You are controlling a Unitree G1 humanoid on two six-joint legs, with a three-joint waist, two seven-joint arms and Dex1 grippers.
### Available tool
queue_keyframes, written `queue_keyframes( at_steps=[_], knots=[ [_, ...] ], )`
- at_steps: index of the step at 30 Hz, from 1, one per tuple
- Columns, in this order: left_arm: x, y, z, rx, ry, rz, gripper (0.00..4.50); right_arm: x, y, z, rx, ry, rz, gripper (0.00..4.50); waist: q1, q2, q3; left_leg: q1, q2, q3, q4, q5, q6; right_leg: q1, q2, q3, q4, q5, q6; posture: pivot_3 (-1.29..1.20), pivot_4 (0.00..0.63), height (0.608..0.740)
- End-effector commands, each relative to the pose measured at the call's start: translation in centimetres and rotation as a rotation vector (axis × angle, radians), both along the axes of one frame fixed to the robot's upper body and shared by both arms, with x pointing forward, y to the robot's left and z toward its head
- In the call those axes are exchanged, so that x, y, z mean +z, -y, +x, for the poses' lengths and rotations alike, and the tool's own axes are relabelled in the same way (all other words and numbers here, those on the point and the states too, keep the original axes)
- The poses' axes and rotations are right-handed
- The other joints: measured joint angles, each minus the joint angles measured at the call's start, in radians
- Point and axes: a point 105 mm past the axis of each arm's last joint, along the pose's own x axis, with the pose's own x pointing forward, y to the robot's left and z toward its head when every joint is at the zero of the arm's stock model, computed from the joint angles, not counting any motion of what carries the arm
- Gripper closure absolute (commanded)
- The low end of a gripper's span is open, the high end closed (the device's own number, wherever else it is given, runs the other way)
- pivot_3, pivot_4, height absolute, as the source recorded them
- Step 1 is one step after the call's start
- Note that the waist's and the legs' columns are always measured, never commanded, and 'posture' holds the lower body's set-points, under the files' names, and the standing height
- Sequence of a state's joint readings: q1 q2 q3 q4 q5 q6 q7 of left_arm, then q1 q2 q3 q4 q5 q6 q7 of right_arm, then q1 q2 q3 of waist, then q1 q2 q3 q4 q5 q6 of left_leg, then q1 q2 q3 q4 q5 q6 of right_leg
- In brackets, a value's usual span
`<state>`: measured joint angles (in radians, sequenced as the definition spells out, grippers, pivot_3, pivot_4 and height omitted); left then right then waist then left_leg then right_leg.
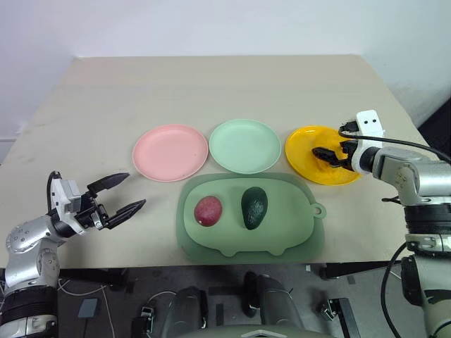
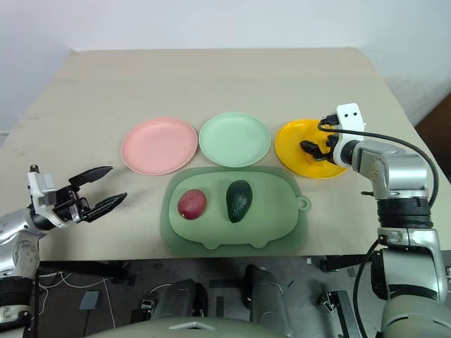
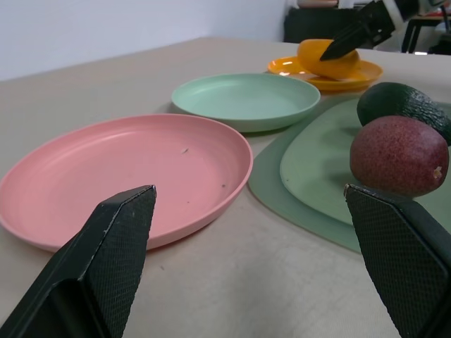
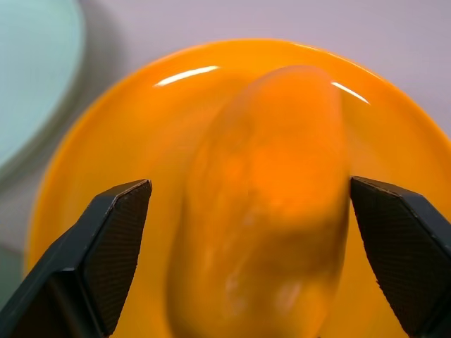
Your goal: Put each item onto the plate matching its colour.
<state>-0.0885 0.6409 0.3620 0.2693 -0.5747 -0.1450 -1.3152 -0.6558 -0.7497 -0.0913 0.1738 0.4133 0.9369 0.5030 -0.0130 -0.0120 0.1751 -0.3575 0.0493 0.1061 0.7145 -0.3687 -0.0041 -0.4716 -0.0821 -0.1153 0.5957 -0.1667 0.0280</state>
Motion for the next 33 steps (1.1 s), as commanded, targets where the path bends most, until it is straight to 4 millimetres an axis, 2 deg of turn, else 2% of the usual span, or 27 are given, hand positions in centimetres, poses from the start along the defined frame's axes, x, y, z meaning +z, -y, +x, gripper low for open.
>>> queue_keyframes(
  at_steps=[1, 4, 8, 14, 17, 22, 28, 33],
  knots=[
    [0.8, 0.2, -0.2, -0.006, 0.044, 0.018, 0.0, 4.3, -1.3, -2.8, 0.126, 0.07, 0.005, 0.01, 0.003, 0.0, 0.0, 0.0, 0.0, 0.0, 0.0, 0.0, 0.0, 0.0, 0.0, 0.0, 0.0, 0.0, 0.0, 0.0, 0.15, 0.737],
    [0.9, 0.2, -0.1, -0.005, 0.042, 0.018, 0.0, 5.0, -2.7, -4.6, 0.195, 0.058, 0.008, 0.01, 0.003, 0.0, 0.0, -0.001, 0.001, -0.001, 0.0, 0.0, 0.0, -0.001, -0.001, 0.0, 0.0, 0.0, 0.0, 0.0, 0.15, 0.737],
    [0.9, 0.4, 0.0, -0.009, 0.04, 0.022, 0.0, 4.6, -7.1, -7.9, 0.338, -0.005, 0.076, 0.01, -0.002, 0.0, 0.0, 0.0, 0.002, -0.001, 0.0, 0.0, 0.0, 0.0, 0.0, 0.0, 0.0, 0.0, 0.0, 0.0, 0.15, 0.737],
    [1.0, 0.5, 0.1, -0.015, 0.037, 0.025, 0.0, 3.1, -11.5, -8.9, 0.386, -0.051, 0.159, 0.01, 0.001, 0.0, 0.0, -0.001, 0.002, -0.001, 0.0, 0.0, 0.0, -0.002, -0.001, 0.001, 0.0, 0.0, 0.0, 0.0, 0.15, 0.737],
    [1.0, 0.6, 0.1, -0.019, 0.036, 0.026, 0.0, 1.7, -13.3, -9.2, 0.404, -0.08, 0.184, 0.01, 0.002, 0.0, 0.0, -0.002, 0.001, -0.001, 0.0, 0.0, 0.0, -0.002, -0.001, 0.001, 0.0, 0.0, 0.0, 0.0, 0.15, 0.737],
    [1.1, 0.7, 0.0, -0.022, 0.034, 0.028, 0.0, -0.5, -15.1, -9.6, 0.381, -0.136, 0.185, 0.01, -0.001, 0.0, 0.0, -0.002, 0.0, -0.001, 0.0, 0.0, 0.0, -0.002, 0.0, 0.001, 0.0, 0.0, 0.0, 0.0, 0.15, 0.737],
    [1.1, 0.8, -0.1, -0.022, 0.025, 0.026, 0.0, -2.7, -15.6, -9.9, 0.336, -0.201, 0.162, 0.01, -0.001, 0.0, 0.0, -0.002, 0.0, 0.0, 0.0, 0.0, 0.0, -0.002, 0.0, 0.001, 0.0, 0.0, 0.0, 0.0, 0.15, 0.737],
    [1.0, 0.9, -0.2, -0.023, 0.021, 0.024, 0.0, -3.6, -16.4, -10.1, 0.325, -0.23, 0.162, 0.01, -0.002, 0.0, 0.0, -0.001, 0.0, -0.001, 0.0, 0.0, 0.0, -0.002, 0.0, 0.001, 0.0, 0.0, 0.0, 0.0, 0.15, 0.737]
  ],
)
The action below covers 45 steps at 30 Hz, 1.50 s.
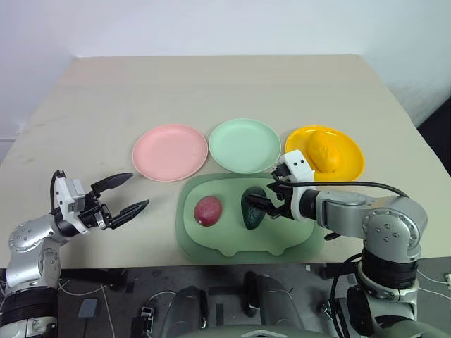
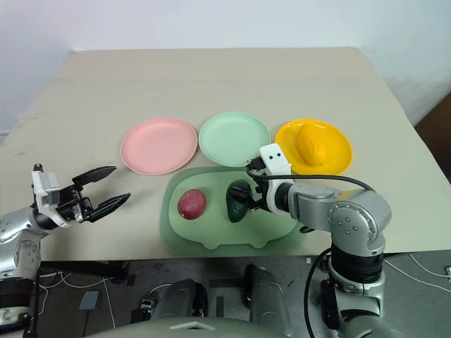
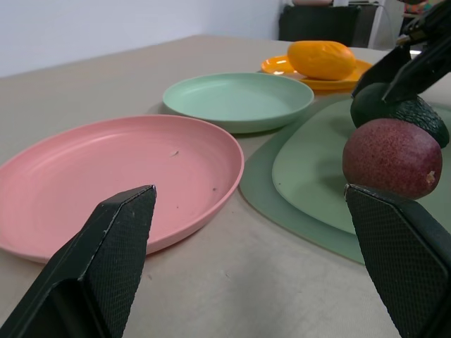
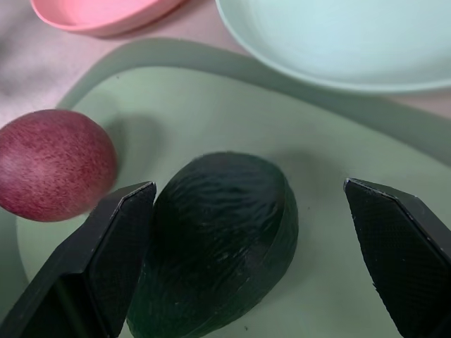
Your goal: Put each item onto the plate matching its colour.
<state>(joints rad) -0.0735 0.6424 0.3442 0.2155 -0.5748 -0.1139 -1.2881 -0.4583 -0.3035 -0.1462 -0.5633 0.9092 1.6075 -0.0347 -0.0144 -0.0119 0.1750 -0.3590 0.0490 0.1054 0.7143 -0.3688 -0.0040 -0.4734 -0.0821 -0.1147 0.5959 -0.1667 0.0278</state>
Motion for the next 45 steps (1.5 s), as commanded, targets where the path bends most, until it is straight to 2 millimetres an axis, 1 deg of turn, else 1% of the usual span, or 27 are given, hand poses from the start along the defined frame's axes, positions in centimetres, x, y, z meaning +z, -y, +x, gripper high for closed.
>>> queue_keyframes(
  at_steps=[1, 8, 10, 11, 12, 13, 14, 15, 18, 19, 22, 25, 26, 29, 34, 39, 40, 42, 44, 45],
  knots=[
    [0.8, 0.2, -0.1, -0.011, 0.032, 0.018, 0.0, -0.2, -0.8, -0.4, 0.014, -0.002, -0.005, 0.01, 0.0, 0.0, 0.0, 0.0, 0.0, 0.0, 0.0, 0.0, 0.0, 0.0, 0.0, 0.0, 0.0, 0.0, 0.0, 0.0, 0.15, 0.737],
    [0.8, 0.4, -0.1, -0.013, 0.032, 0.016, 0.0, -0.9, -1.6, -0.9, 0.04, -0.015, -0.032, 0.01, 0.0, 0.0, 0.0, 0.0, 0.0, 0.0, 0.0, 0.0, 0.0, 0.0, 0.0, 0.0, 0.0, 0.0, 0.0, 0.0, 0.15, 0.737],
    [0.9, 0.5, 0.0, -0.014, 0.033, 0.017, 0.0, -1.0, -1.6, -1.0, 0.048, -0.016, -0.046, 0.39, 0.0, 0.0, 0.0, 0.0, 0.0, 0.0, 0.0, 0.0, 0.0, 0.0, 0.0, 0.0, 0.0, 0.0, 0.0, 0.0, 0.15, 0.737],
    [0.9, 0.5, 0.0, -0.014, 0.035, 0.017, 0.0, -1.0, -1.6, -1.0, 0.049, -0.016, -0.047, 0.62, 0.0, 0.0, 0.0, 0.0, 0.0, 0.0, 0.0, 0.0, 0.0, 0.0, 0.0, 0.0, 0.0, 0.0, 0.0, 0.0, 0.15, 0.737],
    [0.9, 0.6, 0.0, -0.014, 0.035, 0.017, 0.0, -1.0, -1.6, -0.9, 0.052, -0.014, -0.049, 0.94, 0.0, 0.0, 0.0, 0.0, 0.0, 0.0, 0.0, 0.0, 0.0, 0.0, 0.0, 0.0, 0.0, 0.0, 0.0, 0.0, 0.15, 0.737],
    [1.0, 0.6, 0.0, -0.014, 0.036, 0.019, 0.0, -0.9, -1.6, -0.9, 0.054, -0.01, -0.049, 1.13, 0.0, 0.0, 0.0, 0.0, 0.0, 0.0, 0.0, 0.0, 0.0, 0.0, 0.0, 0.0, 0.0, 0.0, 0.0, 0.0, 0.15, 0.737],
    [1.0, 0.6, 0.0, -0.014, 0.037, 0.019, 0.0, -0.7, -1.7, -0.8, 0.057, -0.006, -0.047, 1.13, 0.0, 0.0, 0.0, 0.0, 0.0, 0.0, 0.0, 0.0, 0.0, 0.0, 0.0, 0.0, 0.0, 0.0, 0.0, 0.0, 0.15, 0.737],
    [1.1, 0.7, 0.0, -0.015, 0.038, 0.019, 0.0, -0.4, -1.7, -0.6, 0.058, 0.002, -0.046, 1.13, 0.0, 0.0, 0.0, 0.0, 0.0, 0.0, 0.0, 0.0, 0.0, 0.0, 0.0, 0.0, 0.0, 0.0, 0.0, 0.0, 0.15, 0.737],
    [1.2, 0.8, 0.1, -0.015, 0.039, 0.02, 0.0, 1.5, -1.6, 1.0, 0.037, 0.056, -0.023, 1.19, 0.0, 0.0, 0.0, 0.0, 0.0, 0.0, 0.0, 0.0, 0.0, 0.0, 0.0, 0.0, 0.0, 0.0, 0.0, 0.0, 0.15, 0.737],
    [1.2, 0.9, 0.1, -0.017, 0.039, 0.019, 0.0, 2.6, -1.7, 2.0, 0.019, 0.096, -0.005, 1.19, -0.001, 0.0, 0.0, 0.0, 0.0, 0.0, 0.0, 0.0, 0.0, 0.0, 0.0, 0.0, 0.0, 0.0, 0.0, 0.0, 0.15, 0.737],
    [1.3, 1.1, 0.3, -0.02, 0.043, 0.015, 0.0, 4.7, -1.7, 4.4, -0.023, 0.167, 0.023, 1.19, -0.003, 0.0, 0.0, 0.0, 0.0, 0.0, 0.0, 0.0, 0.0, -0.001, 0.001, 0.0, 0.0, 0.0, 0.0, 0.0, 0.15, 0.737],
    [1.4, 1.2, 0.6, -0.019, 0.051, 0.007, 0.0, 5.4, -1.7, 7.4, -0.078, 0.215, 0.017, 1.19, -0.002, 0.0, 0.0, -0.001, 0.0, 0.0, -0.001, 0.0, 0.0, -0.001, 0.001, 0.0, 0.0, 0.0, 0.0, 0.0, 0.15, 0.737],
    [1.4, 1.3, 0.6, -0.019, 0.052, 0.006, 0.0, 5.4, -1.7, 8.1, -0.091, 0.231, 0.007, 1.19, -0.003, 0.0, 0.0, -0.001, 0.0, 0.0, -0.001, 0.0, 0.0, -0.001, 0.001, 0.0, 0.0, 0.0, 0.0, 0.0, 0.15, 0.737],
    [1.3, 1.5, 0.7, -0.023, 0.055, 0.0, 0.0, 4.7, -1.7, 11.1, -0.136, 0.256, -0.016, 1.19, -0.005, 0.0, 0.0, -0.001, -0.001, 0.001, -0.001, 0.0, 0.0, -0.001, 0.0, 0.0, 0.0, 0.0, 0.0, 0.0, 0.15, 0.737],
    [1.1, 1.5, 0.6, -0.024, 0.055, -0.003, 0.0, 3.7, -1.9, 14.1, -0.157, 0.292, -0.035, 1.19, -0.007, 0.001, 0.001, -0.001, -0.001, 0.002, -0.001, 0.0, 0.0, -0.001, 0.0, 0.0, 0.0, 0.0, 0.0, 0.0, 0.15, 0.737],
    [0.9, 1.4, 0.4, -0.023, 0.054, -0.008, 0.0, 3.3, -1.3, 15.5, -0.177, 0.304, -0.044, 1.19, -0.008, 0.001, 0.001, -0.001, 0.0, 0.003, -0.001, 0.0, 0.0, -0.001, 0.0, 0.0, 0.001, 0.0, 0.0, 0.0, 0.15, 0.737],
    [0.9, 1.4, 0.3, -0.023, 0.054, -0.008, 0.0, 3.3, -1.3, 15.5, -0.177, 0.306, -0.04, 0.49, -0.007, 0.001, 0.001, -0.001, 0.0, 0.003, -0.001, 0.0, 0.0, -0.001, 0.0, 0.0, 0.001, 0.0, 0.0, 0.0, 0.15, 0.737],
    [0.8, 1.3, 0.2, -0.024, 0.052, -0.008, 0.0, 4.3, -0.6, 15.4, -0.17, 0.319, -0.01, 0.03, -0.005, 0.002, 0.001, -0.002, 0.0, 0.003, -0.001, 0.0, 0.0, -0.001, 0.0, 0.0, 0.001, 0.0, 0.0, 0.0, 0.15, 0.737],
    [0.8, 1.3, 0.1, -0.026, 0.05, -0.007, 0.0, 5.4, 0.1, 14.8, -0.15, 0.334, 0.027, 0.03, -0.004, 0.002, 0.001, -0.002, 0.0, 0.003, -0.001, 0.0, 0.0, -0.002, 0.0, 0.0, 0.001, 0.0, 0.0, 0.0, 0.15, 0.737],
    [0.8, 1.4, 0.0, -0.029, 0.05, -0.007, 0.0, 6.3, 0.9, 14.2, -0.135, 0.345, 0.066, 0.03, -0.003, 0.002, 0.001, -0.002, 0.0, 0.002, -0.001, 0.0, 0.0, -0.002, 0.0, -0.001, 0.001, 0.0, 0.0, 0.0, 0.15, 0.737]
  ],
)
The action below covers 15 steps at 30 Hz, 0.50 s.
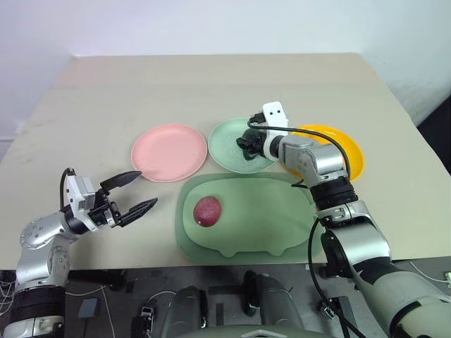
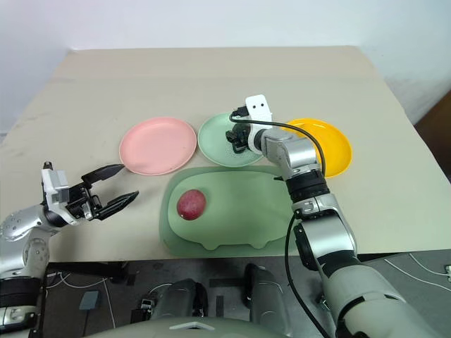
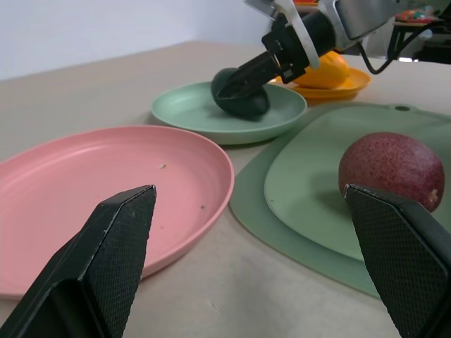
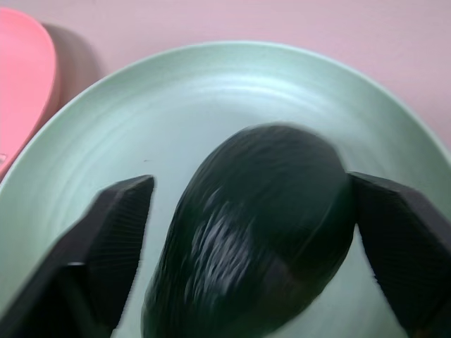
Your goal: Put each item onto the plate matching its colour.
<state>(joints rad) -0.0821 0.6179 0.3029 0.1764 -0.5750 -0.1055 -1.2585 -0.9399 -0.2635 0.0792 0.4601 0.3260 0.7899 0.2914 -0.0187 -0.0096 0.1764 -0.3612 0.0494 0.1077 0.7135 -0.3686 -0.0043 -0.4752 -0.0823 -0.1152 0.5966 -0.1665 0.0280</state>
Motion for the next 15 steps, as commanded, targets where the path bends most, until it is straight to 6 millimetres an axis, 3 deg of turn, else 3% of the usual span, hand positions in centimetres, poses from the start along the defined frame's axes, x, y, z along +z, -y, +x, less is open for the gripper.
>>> queue_keyframes(
  at_steps=[1, 6, 11, 15],
  knots=[
    [0.8, -0.1, -0.4, -0.002, 0.042, 0.009, 0.0, 4.7, 2.1, -1.5, 0.059, 0.114, 0.104, 0.03, 0.005, 0.0, 0.0, 0.0, 0.0, 0.0, 0.0, 0.0, 0.0, 0.0, 0.0, 0.0, 0.0, 0.0, 0.0, 0.0, 0.15, 0.737],
    [1.1, 0.2, -0.5, -0.029, 0.046, 0.025, 0.0, 7.0, 6.7, -6.9, 0.186, 0.316, 0.062, 0.03, 0.01, 0.0, 0.0, -0.007, 0.0, -0.005, 0.0, 0.0, 0.0, -0.001, -0.001, -0.005, -0.002, 0.0, 0.0, 0.0, 0.15, 0.737],
    [1.2, 0.4, -0.7, -0.066, 0.033, 0.036, 0.0, 5.1, 10.8, -12.0, 0.283, 0.36, -0.037, 0.03, 0.007, 0.0, 0.0, -0.008, -0.001, -0.004, 0.001, 0.0, 0.001, -0.002, -0.001, -0.006, -0.003, 0.0, 0.001, 0.0, 0.15, 0.737],
    [1.5, 0.5, -0.6, -0.088, 0.031, 0.04, 0.0, 2.9, 13.8, -14.5, 0.338, 0.331, -0.107, 0.03, 0.006, 0.0, 0.001, 0.0, -0.001, -0.003, 0.001, 0.0, 0.0, 0.002, 0.001, -0.003, -0.003, -0.002, 0.003, 0.0, 0.15, 0.737]
  ],
)
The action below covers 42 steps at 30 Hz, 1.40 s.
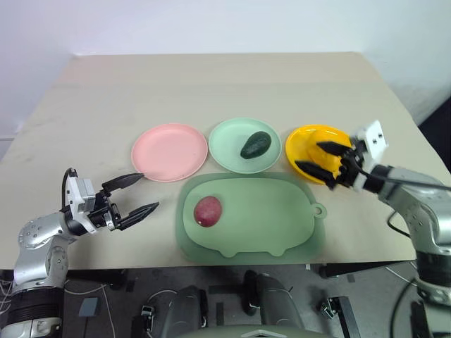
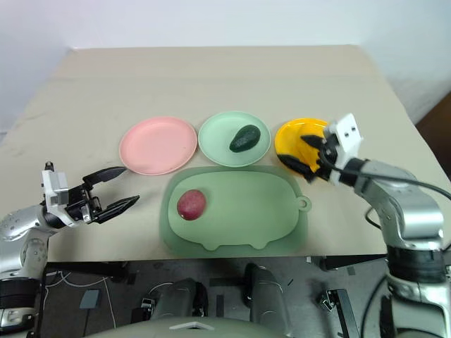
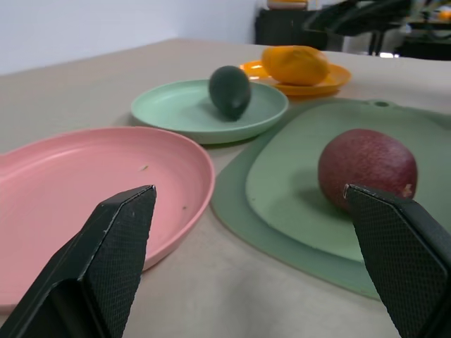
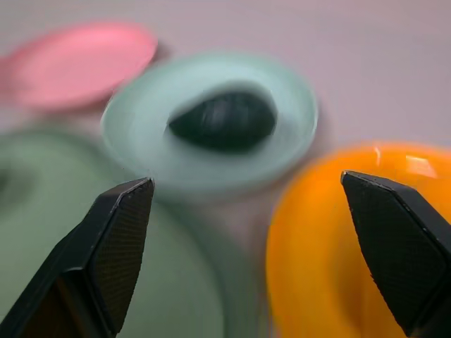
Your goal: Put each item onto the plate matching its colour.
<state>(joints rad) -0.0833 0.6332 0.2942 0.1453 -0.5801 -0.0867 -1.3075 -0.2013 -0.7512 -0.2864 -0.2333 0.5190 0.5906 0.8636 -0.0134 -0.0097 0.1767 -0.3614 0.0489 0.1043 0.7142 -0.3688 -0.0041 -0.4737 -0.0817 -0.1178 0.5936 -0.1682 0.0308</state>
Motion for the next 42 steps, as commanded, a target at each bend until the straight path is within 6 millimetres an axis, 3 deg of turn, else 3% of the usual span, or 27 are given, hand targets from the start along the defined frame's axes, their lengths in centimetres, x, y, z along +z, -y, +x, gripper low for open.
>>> queue_keyframes(
  at_steps=[1, 7, 12, 19, 28, 37, 42],
  knots=[
    [1.1, -0.1, -0.1, -0.027, 0.028, 0.013, 0.0, 0.8, 1.8, -2.0, 0.084, 0.071, -0.065, 0.03, 0.001, 0.0, 0.0, 0.003, 0.0, 0.0, 0.0, 0.0, 0.0, 0.002, 0.0, 0.0, 0.0, -0.001, 0.002, 0.0, 0.15, 0.737],
    [0.9, 0.3, -0.5, -0.073, 0.013, 0.028, 0.0, -0.3, 4.7, -5.4, 0.259, 0.061, -0.157, 0.03, 0.003, 0.0, 0.0, 0.005, 0.001, 0.0, -0.001, 0.0, 0.0, 0.004, 0.0, 0.001, 0.0, -0.002, 0.002, 0.0, 0.15, 0.737],
    [0.8, 0.7, -0.9, -0.086, 0.009, 0.026, 0.0, 0.5, 5.6, -6.0, 0.329, 0.13, -0.131, 0.03, 0.002, -0.001, 0.0, 0.006, 0.0, 0.001, 0.0, 0.0, 0.0, 0.004, 0.0, 0.002, 0.0, 0.001, -0.002, 0.0, 0.15, 0.737],
    [0.0, 1.1, -1.4, -0.117, -0.01, 0.02, 0.0, -0.7, 6.3, -6.0, 0.36, 0.125, -0.166, 0.03, 0.006, 0.0, 0.0, 0.006, 0.0, 0.001, 0.0, 0.0, 0.0, 0.004, 0.0, 0.002, 0.0, 0.001, -0.002, 0.0, 0.15, 0.737],
    [-1.3, 6.1, -1.3, -0.144, -0.062, 0.033, 0.0, -1.3, 5.1, -5.3, 0.364, 0.137, -0.147, 0.03, 0.008, 0.0, 0.0, 0.007, 0.0, 0.0, 0.0, 0.0, 0.0, 0.005, 0.0, 0.003, 0.001, 0.001, -0.002, 0.0, 0.15, 0.737],
    [-0.2, 10.3, 0.0, -0.1, -0.082, -0.019, 0.0, -2.2, 4.1, -5.3, 0.353, 0.123, -0.119, 0.03, 0.025, 0.0, 0.0, 0.008, -0.001, 0.001, 0.001, 0.0, 0.0, 0.006, 0.0, 0.003, 0.001, 0.001, -0.002, 0.0, 0.15, 0.737],
    [-0.6, 11.9, 0.1, -0.092, -0.104, -0.007, 0.0, -2.6, 3.4, -5.4, 0.35, 0.12, -0.105, 0.03, 0.027, 0.0, 0.0, 0.008, -0.001, 0.0, 0.001, 0.0, 0.0, 0.007, 0.0, 0.003, 0.001, 0.001, -0.002, 0.0, 0.15, 0.737]
  ],
)
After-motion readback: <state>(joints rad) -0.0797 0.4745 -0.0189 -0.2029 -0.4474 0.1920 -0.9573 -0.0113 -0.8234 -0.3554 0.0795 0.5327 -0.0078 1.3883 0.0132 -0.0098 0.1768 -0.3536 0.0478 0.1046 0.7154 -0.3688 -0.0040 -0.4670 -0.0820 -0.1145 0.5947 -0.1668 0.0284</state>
